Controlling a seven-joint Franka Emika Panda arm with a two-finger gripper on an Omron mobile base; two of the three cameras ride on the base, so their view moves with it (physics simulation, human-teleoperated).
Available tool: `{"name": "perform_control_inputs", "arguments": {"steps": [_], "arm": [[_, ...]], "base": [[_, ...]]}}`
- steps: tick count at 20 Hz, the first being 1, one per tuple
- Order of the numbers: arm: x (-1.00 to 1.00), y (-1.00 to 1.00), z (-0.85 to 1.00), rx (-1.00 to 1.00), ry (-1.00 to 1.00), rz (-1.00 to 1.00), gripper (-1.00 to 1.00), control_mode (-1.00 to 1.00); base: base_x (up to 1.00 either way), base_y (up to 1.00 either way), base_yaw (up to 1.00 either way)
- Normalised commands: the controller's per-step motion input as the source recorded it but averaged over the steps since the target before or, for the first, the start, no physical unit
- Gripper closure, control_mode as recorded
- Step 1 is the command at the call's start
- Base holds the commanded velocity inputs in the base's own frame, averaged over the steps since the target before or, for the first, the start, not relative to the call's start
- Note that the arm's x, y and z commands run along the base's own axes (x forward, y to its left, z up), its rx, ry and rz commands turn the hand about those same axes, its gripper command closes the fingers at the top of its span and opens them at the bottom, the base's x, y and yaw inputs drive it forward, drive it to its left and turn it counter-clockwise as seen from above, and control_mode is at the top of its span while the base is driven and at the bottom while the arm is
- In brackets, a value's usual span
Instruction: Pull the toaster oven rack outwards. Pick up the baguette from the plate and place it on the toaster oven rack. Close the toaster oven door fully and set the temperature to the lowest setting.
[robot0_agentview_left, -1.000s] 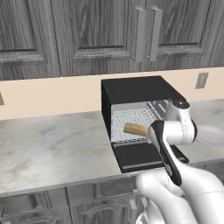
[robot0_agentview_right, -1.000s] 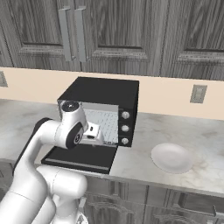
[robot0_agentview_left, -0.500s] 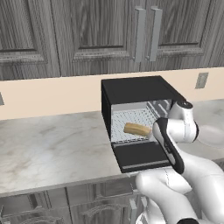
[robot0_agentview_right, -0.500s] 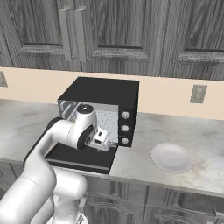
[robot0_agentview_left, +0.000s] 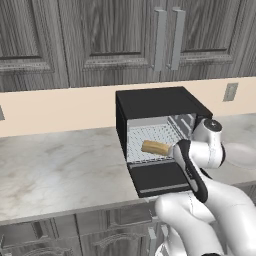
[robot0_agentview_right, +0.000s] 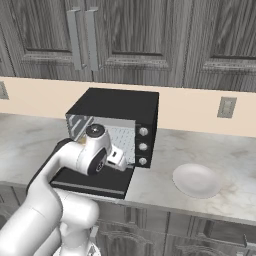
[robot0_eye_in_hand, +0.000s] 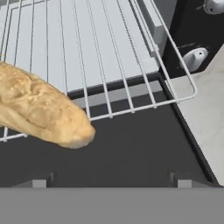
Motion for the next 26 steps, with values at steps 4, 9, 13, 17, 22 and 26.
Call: {"name": "perform_control_inputs", "arguments": {"steps": [4, 9, 13, 17, 22, 26], "arm": [[0.00, 0.00, 0.00, 0.00, -0.10, -0.05, -1.00, -1.00], [0.00, 0.00, -0.01, 0.00, 0.05, -0.01, -1.00, -1.00], [0.02, 0.02, -0.07, 0.00, 0.07, 0.00, -1.00, -1.00], [0.24, 0.14, -0.10, -0.03, 0.03, 0.00, -1.00, -1.00], [0.29, 0.18, -0.22, -0.07, 0.00, 0.00, -1.00, -1.00], [0.25, 0.26, -0.24, -0.05, 0.00, 0.00, -1.00, -1.00]], "base": [[0.00, 0.00, 0.00], [0.00, 0.00, 0.00], [0.00, 0.00, 0.00], [0.00, 0.00, 0.00], [0.00, 0.00, 0.00], [0.00, 0.00, 0.00]]}}
